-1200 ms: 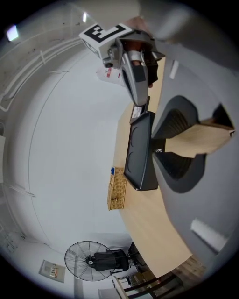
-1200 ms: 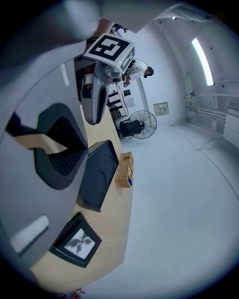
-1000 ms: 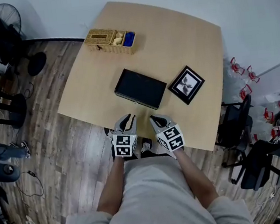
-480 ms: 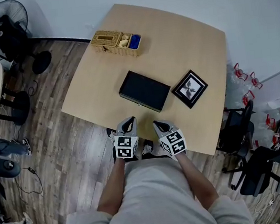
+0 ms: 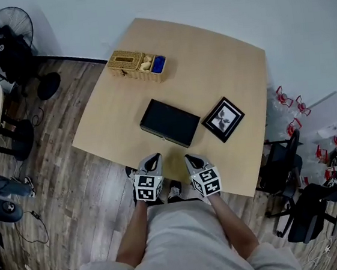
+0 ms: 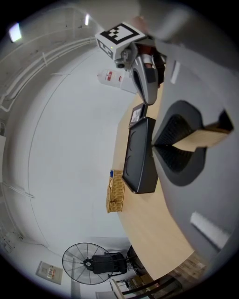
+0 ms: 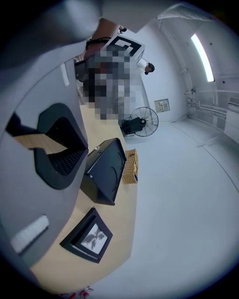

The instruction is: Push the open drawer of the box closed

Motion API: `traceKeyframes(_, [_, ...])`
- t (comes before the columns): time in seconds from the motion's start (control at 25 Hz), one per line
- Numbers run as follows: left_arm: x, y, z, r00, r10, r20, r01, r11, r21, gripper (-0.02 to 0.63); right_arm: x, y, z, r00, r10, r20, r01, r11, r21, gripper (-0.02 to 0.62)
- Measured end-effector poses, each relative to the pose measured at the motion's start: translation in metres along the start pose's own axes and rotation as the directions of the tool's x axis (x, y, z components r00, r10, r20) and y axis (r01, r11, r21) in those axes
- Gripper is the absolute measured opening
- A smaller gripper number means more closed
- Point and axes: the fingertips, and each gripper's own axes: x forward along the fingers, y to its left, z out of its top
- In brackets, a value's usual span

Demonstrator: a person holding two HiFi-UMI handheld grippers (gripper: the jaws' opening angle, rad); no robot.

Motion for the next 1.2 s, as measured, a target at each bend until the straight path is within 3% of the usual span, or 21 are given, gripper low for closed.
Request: traceKeyframes(1.2, [-0.002, -0.008, -0.006, 1.000, -0.001, -0.003, 0.001, 1.000, -0.026, 0.054, -0.013, -0.011, -0.007, 0.999, -0.033, 0.004, 0.033, 0.999, -0.004, 0.002])
